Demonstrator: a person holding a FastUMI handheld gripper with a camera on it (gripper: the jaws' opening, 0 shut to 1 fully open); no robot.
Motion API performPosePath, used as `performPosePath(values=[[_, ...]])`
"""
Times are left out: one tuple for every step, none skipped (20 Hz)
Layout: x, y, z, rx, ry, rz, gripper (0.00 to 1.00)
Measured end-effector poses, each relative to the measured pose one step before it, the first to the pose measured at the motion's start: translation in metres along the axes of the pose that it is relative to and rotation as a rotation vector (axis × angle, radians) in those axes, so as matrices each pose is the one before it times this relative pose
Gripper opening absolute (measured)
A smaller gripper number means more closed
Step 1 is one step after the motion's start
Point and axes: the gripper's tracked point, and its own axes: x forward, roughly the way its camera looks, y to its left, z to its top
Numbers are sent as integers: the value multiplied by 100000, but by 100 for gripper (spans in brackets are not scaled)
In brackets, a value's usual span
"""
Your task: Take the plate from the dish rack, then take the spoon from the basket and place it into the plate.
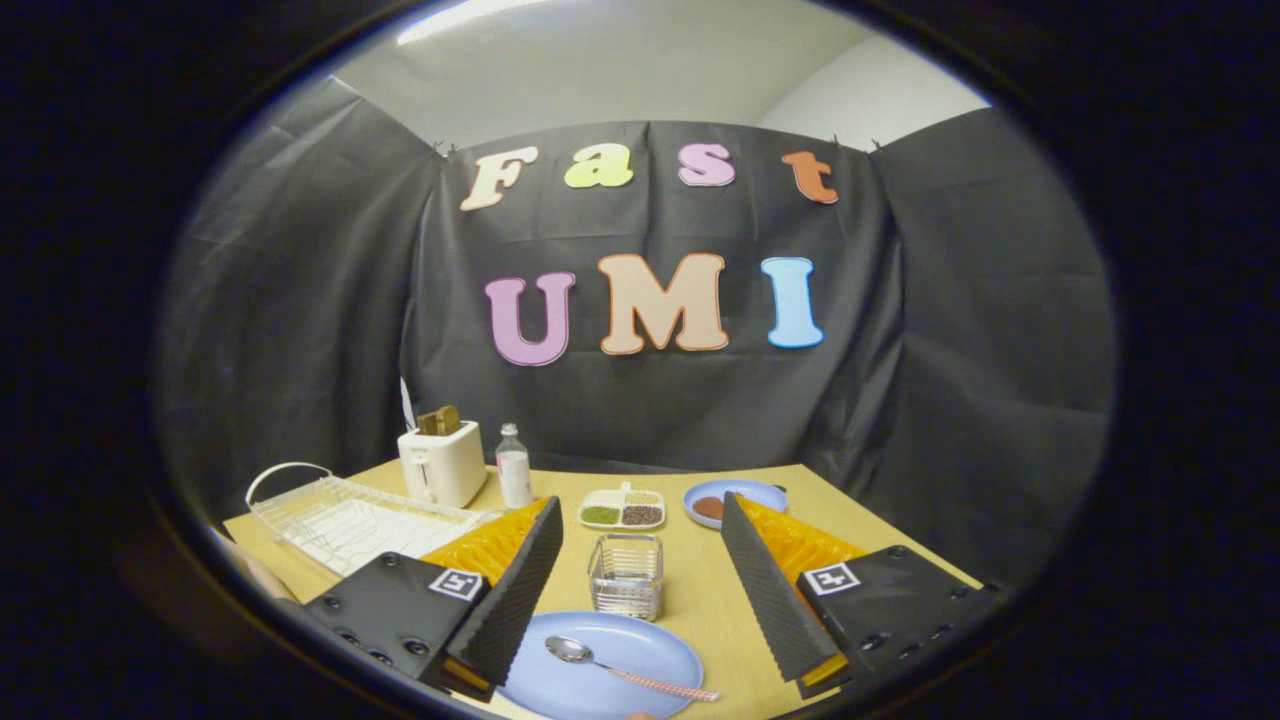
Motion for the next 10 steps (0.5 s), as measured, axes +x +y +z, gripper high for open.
performPosePath(values=[[-46,-165,81,677,360,-6,99],[13,-158,95,529,165,-109,99],[-122,-149,-106,150,69,127,99],[-176,-305,-70,-132,133,-230,99],[-50,-378,-176,-186,6,-531,99],[-179,-349,-84,-13,-345,-360,99],[-174,-290,-60,364,-621,-142,99],[-115,-248,36,728,-662,79,99],[-13,-314,-100,890,-656,120,99],[-7,-365,-54,881,-428,-6,99]])
